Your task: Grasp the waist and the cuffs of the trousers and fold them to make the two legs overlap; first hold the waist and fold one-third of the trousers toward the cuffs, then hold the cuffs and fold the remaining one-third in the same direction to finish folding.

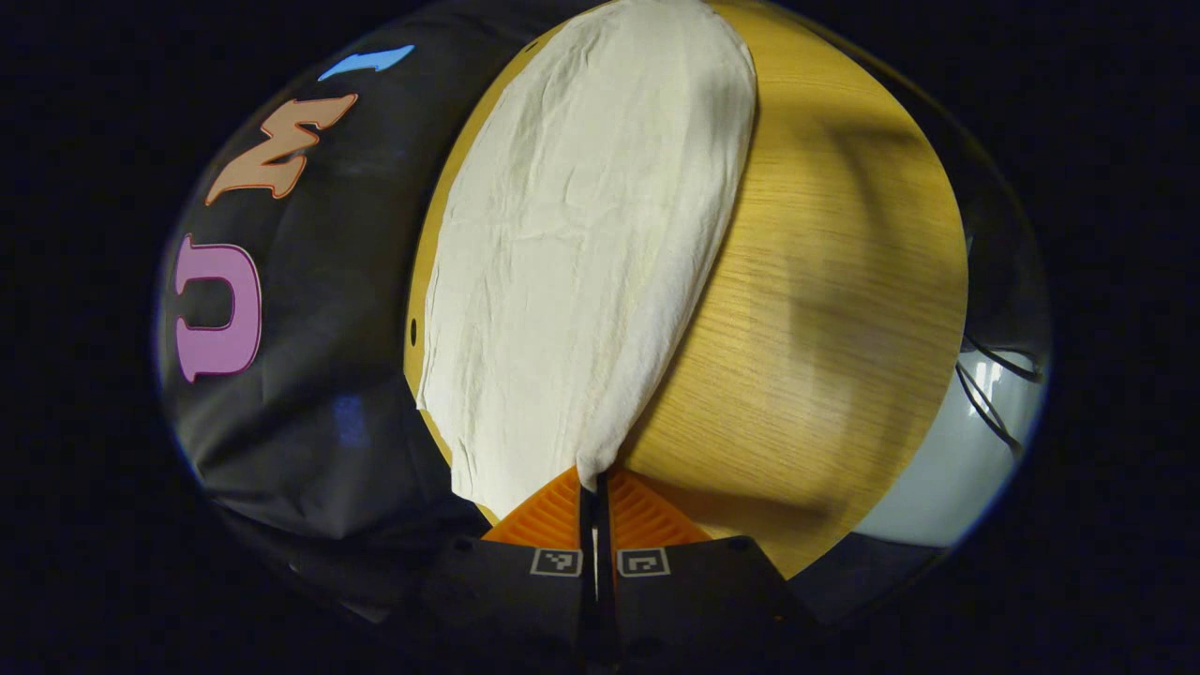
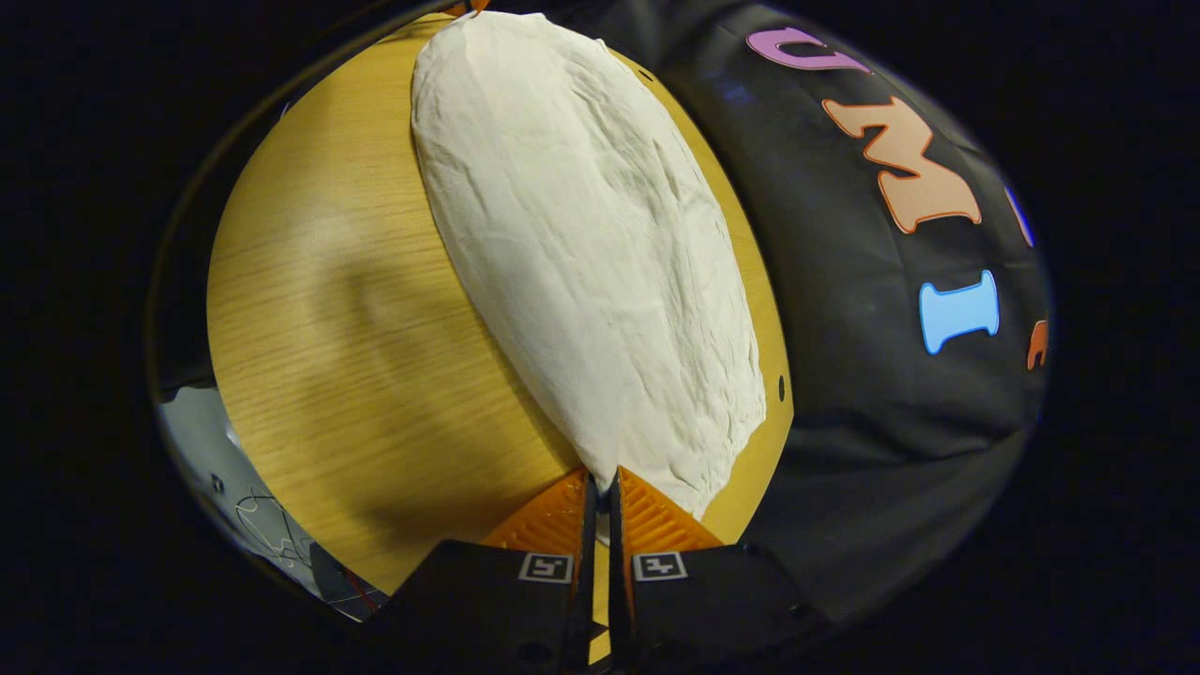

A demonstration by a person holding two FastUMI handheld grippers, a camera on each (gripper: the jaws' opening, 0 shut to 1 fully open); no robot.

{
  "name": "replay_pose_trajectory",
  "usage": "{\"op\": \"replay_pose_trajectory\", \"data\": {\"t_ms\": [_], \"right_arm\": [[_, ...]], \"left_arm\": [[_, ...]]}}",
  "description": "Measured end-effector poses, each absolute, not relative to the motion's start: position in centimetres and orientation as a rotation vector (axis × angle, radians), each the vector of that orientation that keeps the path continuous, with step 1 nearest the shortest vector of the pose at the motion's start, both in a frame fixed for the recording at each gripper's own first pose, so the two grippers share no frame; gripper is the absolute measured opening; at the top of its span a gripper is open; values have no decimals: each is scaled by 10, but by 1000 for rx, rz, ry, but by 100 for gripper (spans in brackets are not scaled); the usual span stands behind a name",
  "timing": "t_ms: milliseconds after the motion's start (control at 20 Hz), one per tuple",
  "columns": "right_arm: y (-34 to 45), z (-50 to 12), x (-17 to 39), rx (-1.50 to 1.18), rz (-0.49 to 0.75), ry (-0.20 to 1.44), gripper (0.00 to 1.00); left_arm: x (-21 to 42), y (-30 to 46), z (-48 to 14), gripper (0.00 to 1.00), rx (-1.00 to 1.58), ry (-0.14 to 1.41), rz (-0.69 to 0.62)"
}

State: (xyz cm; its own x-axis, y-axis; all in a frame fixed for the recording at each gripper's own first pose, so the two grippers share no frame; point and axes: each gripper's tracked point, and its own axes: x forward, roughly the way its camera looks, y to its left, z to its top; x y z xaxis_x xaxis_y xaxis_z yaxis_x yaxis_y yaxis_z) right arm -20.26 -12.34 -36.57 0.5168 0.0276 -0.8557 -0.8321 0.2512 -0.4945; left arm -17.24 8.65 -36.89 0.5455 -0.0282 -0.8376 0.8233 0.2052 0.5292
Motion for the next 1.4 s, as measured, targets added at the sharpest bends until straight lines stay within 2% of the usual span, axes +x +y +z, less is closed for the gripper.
{"op": "replay_pose_trajectory", "data": {"t_ms": [150,200,250,500,850,900,950,1400], "right_arm": [[-122,-352,-191,-1175,681,818,7],[-122,-344,-185,-1182,666,796,12],[-121,-338,-178,-1181,654,774,9],[-117,-307,-139,-1132,587,701,9],[-114,-289,-93,-1079,540,632,7],[-114,-287,-86,-1070,532,626,9],[-114,-284,-78,-1065,520,621,7],[-105,-264,-6,-1049,387,603,9]], "left_arm": [[-152,89,-352,0,1219,786,-645],[-145,90,-346,0,1217,778,-623],[-141,90,-339,0,1217,774,-605],[-114,92,-312,0,1240,758,-513],[-76,86,-269,0,1240,719,-382],[-64,85,-263,0,1232,703,-362],[-55,87,-255,0,1222,694,-348],[28,78,-240,0,1141,610,-339]]}}
